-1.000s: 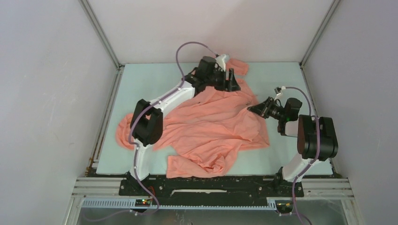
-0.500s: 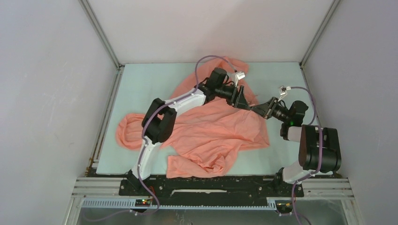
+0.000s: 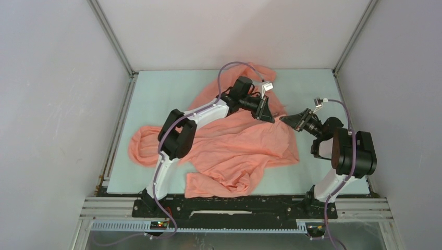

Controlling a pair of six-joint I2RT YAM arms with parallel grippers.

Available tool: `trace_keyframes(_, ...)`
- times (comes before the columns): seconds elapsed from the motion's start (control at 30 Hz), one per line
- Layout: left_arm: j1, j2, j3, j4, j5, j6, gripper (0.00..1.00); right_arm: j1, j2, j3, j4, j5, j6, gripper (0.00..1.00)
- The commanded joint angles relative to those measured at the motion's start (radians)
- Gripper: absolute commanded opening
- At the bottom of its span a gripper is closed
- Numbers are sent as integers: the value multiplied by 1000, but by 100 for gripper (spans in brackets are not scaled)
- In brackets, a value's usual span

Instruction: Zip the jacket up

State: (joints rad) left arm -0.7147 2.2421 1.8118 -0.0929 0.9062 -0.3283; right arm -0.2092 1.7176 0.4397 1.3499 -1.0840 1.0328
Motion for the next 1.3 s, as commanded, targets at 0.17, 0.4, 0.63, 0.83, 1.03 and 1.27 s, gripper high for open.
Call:
trace_keyframes(0.17, 3, 2, 20, -29, -59, 41, 0, -24, -14, -12, -13, 40, -5, 21)
trace_keyframes(0.4, 3, -1, 17, -26, -58, 39, 0, -29, -2, -19, 15, 41, 19, 10)
trace_keyframes(0.63, 3, 4, 17, 17, -32, -6, 47, -26, 16, -19, 79, 30, 51, 0)
trace_keyframes(0.83, 3, 37, 24, 118, 7, -104, 57, -16, 32, -15, 100, 20, 68, 0)
trace_keyframes(1.03, 0, 58, 22, 223, 29, -190, 48, -12, 31, -11, 100, 18, 70, 0)
trace_keyframes(1.27, 0, 74, 27, 245, 29, -218, 17, -5, 19, -12, 86, 17, 73, 0)
